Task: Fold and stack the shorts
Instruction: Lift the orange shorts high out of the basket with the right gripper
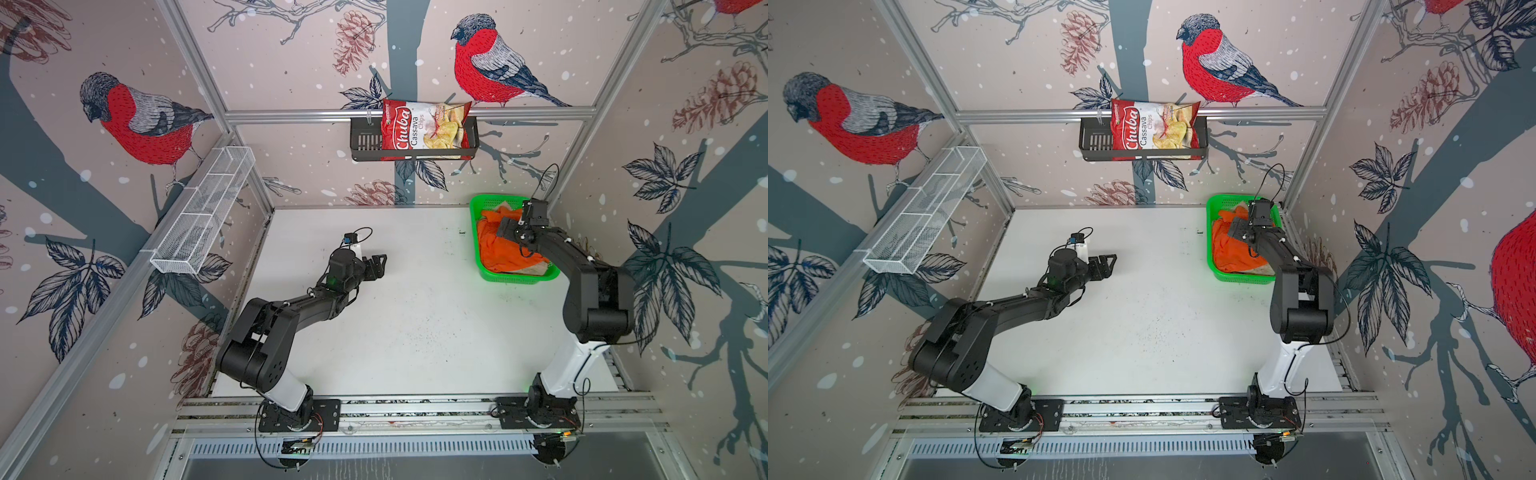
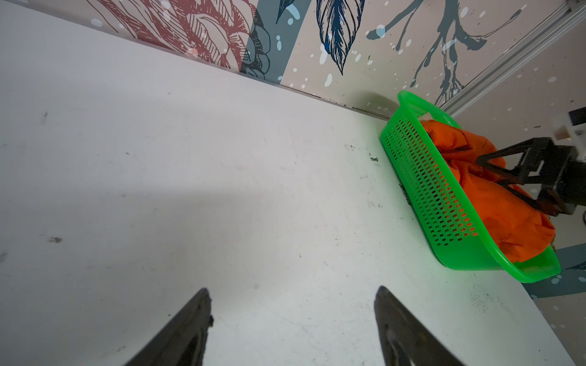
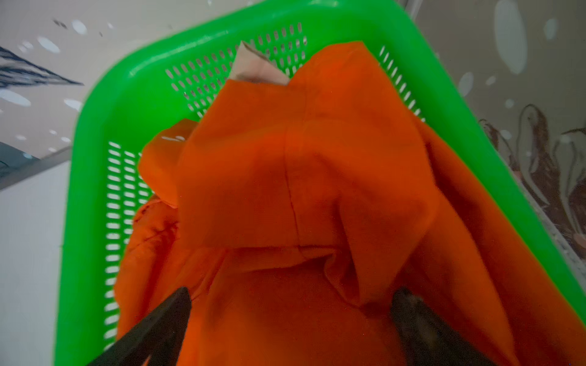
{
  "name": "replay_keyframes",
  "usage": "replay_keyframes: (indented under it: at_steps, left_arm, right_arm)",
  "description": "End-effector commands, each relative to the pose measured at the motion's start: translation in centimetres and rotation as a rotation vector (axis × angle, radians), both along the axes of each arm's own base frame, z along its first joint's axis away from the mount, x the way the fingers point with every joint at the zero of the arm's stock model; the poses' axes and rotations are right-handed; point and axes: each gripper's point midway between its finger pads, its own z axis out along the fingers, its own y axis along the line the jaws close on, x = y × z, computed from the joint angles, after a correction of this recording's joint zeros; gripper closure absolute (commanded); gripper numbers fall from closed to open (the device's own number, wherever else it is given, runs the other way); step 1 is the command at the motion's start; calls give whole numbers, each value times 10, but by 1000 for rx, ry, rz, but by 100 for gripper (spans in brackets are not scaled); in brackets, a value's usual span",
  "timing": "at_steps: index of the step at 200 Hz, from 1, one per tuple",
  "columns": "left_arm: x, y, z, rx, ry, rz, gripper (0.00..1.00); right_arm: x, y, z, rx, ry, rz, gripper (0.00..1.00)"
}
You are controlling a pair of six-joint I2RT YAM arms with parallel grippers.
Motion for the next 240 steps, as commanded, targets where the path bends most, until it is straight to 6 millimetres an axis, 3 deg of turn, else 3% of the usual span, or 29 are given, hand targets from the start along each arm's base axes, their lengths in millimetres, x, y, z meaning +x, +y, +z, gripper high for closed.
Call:
replay_keyframes:
  at_steps: [1, 9, 15, 33, 59, 117, 145, 168, 197, 240]
  left_arm:
    - [5, 0, 5, 7, -20, 6, 20]
    - [6, 0, 5, 11, -19, 5, 20]
    - [6, 0, 5, 12, -18, 4, 20]
    - [6, 0, 7, 23, -18, 1, 20]
    - [5, 3, 15, 22, -36, 11, 20]
    - [-1, 11, 33, 44, -83, 33, 20]
    - [-3, 14, 40, 54, -101, 40, 20]
    - [-5, 16, 45, 50, -115, 45, 20]
    - [-7, 17, 50, 40, -130, 51, 20]
    - [-10, 20, 56, 42, -148, 58, 20]
  right_arm:
    - [9, 0, -16, 7, 26, 33, 20]
    - [13, -4, -20, 9, 26, 21, 37]
    - [15, -7, -21, 17, 25, 17, 45]
    - [21, -6, -6, 41, -23, 27, 73]
    - [21, -2, 45, 38, -151, 37, 88]
    - [-2, 4, 181, 47, -449, 64, 92]
    - [-20, 5, 235, 44, -586, 75, 92]
    - [-31, 0, 268, 38, -683, 66, 92]
    - [-37, -5, 295, 46, -750, 66, 93]
    - [-48, 9, 344, 87, -881, 139, 95]
